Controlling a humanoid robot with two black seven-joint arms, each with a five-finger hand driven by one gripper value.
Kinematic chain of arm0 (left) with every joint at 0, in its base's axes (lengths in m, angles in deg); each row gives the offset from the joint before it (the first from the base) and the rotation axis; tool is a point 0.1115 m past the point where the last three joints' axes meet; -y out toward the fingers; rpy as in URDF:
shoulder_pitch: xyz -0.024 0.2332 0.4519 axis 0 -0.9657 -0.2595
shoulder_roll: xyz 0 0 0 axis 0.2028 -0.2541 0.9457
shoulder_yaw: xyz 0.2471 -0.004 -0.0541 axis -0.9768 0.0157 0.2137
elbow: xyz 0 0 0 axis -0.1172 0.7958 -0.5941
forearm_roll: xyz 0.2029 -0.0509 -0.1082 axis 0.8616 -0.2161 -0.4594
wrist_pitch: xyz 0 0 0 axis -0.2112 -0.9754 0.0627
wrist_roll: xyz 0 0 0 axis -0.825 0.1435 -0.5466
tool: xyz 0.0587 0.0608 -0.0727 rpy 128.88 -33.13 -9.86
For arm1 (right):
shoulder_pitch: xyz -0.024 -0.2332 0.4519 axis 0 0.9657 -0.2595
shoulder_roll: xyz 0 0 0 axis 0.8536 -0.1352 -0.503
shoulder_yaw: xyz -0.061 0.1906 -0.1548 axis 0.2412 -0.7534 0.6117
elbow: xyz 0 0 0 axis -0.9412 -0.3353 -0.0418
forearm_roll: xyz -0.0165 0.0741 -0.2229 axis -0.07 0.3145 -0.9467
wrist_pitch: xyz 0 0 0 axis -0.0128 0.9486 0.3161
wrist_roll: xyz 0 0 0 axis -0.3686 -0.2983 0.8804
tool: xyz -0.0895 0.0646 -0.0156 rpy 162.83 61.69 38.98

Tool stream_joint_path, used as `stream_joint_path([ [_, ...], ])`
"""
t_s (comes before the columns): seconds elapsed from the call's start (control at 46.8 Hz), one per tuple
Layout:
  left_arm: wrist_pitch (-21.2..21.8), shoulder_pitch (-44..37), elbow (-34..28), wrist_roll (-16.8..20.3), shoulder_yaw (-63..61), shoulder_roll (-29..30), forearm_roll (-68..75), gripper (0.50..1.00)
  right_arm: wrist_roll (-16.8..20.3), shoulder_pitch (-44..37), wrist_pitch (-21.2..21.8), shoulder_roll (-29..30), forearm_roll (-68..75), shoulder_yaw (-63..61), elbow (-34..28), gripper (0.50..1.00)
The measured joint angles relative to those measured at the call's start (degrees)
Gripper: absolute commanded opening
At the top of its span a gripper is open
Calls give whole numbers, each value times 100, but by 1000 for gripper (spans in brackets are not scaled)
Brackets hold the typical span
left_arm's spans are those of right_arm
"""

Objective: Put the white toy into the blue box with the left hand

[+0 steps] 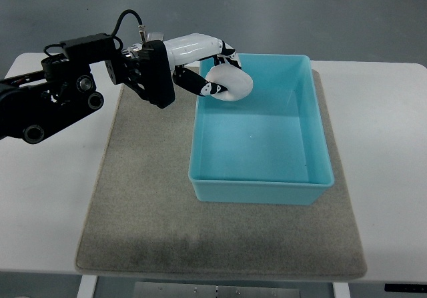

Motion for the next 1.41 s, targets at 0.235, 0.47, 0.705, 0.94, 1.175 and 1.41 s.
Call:
stream_joint_path([
  [0.235, 0, -223, 9, -10, -3, -293, 1, 623, -1, -1, 0, 0, 0, 0, 0, 936],
  [0.47, -15, -325, 2, 5, -34, -308, 9, 767, 1, -1, 0, 0, 0, 0, 0, 936],
  [0.705, -18, -342, 7, 30, -28, -308, 8, 955, -1, -1, 0, 0, 0, 0, 0, 936],
  [0.94, -34, -382, 9, 30, -51, -301, 2, 992, -3, 0, 0, 0, 0, 0, 0, 936],
  [1.175, -35, -400, 9, 30, -50, -299, 1, 992, -3, 0, 0, 0, 0, 0, 0, 936],
  [1.41, 36, -355, -123, 30, 297, -300, -174, 992, -2, -1, 0, 0, 0, 0, 0, 936],
])
